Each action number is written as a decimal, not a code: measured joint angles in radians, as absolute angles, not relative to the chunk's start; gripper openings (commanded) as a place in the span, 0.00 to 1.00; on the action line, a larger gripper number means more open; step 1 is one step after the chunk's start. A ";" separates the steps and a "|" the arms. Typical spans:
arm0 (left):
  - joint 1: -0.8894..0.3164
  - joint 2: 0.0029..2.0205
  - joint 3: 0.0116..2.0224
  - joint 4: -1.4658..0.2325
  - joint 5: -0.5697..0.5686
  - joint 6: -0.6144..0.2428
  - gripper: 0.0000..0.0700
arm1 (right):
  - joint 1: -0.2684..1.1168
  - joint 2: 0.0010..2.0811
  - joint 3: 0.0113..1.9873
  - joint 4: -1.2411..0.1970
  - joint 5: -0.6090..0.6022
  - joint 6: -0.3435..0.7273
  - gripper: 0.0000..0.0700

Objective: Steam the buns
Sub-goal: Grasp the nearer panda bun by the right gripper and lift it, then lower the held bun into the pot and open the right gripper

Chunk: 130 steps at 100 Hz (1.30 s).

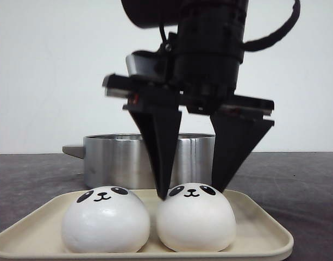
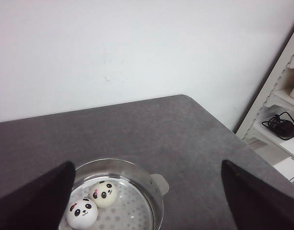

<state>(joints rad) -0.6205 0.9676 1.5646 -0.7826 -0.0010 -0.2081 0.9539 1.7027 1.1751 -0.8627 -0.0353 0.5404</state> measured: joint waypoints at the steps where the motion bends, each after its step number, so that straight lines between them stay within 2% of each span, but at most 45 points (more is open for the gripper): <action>1: -0.620 0.968 1.565 -0.782 -0.001 -0.208 0.84 | 0.954 1.705 1.175 -0.863 -0.037 0.540 0.57; 12: -0.620 0.968 1.565 -0.782 -0.001 -0.208 0.84 | 0.953 1.713 1.176 -0.854 -0.070 0.540 0.56; 15: -0.620 0.968 1.565 -0.783 -0.001 -0.208 0.84 | 0.953 1.714 1.176 -0.854 -0.076 0.540 0.53; 19: -0.620 0.968 1.565 -0.783 -0.001 -0.208 0.84 | 0.954 1.716 1.176 -0.851 -0.080 0.540 0.39; 25: -0.620 0.968 1.565 -0.783 -0.001 -0.208 0.84 | 0.955 1.720 1.176 -0.846 -0.080 0.541 0.02; 26: -0.620 0.968 1.565 -0.783 -0.001 -0.207 0.84 | 0.955 1.720 1.176 -0.846 -0.080 0.541 0.00; 30: -0.620 0.968 1.565 -0.782 -0.001 -0.207 0.84 | 0.955 1.722 1.176 -0.841 -0.080 0.540 0.03; 46: -0.620 0.968 1.565 -0.782 -0.001 -0.205 0.84 | 0.953 1.724 1.176 -0.801 -0.079 0.528 0.02; 63: -0.620 0.968 1.565 -0.783 -0.001 -0.204 0.84 | 0.943 1.692 1.233 -0.827 -0.047 0.515 0.02; 87: -0.620 0.968 1.565 -0.782 -0.001 -0.203 0.84 | 0.921 1.588 1.602 -0.859 0.099 0.407 0.02; 98: -0.620 0.968 1.565 -0.782 -0.001 -0.202 0.84 | 0.878 1.591 1.726 -0.809 0.151 0.323 0.01; 110: -0.620 0.968 1.565 -0.783 -0.001 -0.202 0.84 | 0.795 1.598 1.755 -0.724 0.149 0.276 0.01; 130: -0.620 0.968 1.565 -0.784 -0.001 -0.202 0.84 | 0.654 1.738 1.755 -0.797 0.060 0.259 0.02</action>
<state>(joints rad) -0.6205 0.9676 1.5646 -0.7841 -0.0013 -0.2020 0.6540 1.7378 1.7550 -0.7971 0.0605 0.2588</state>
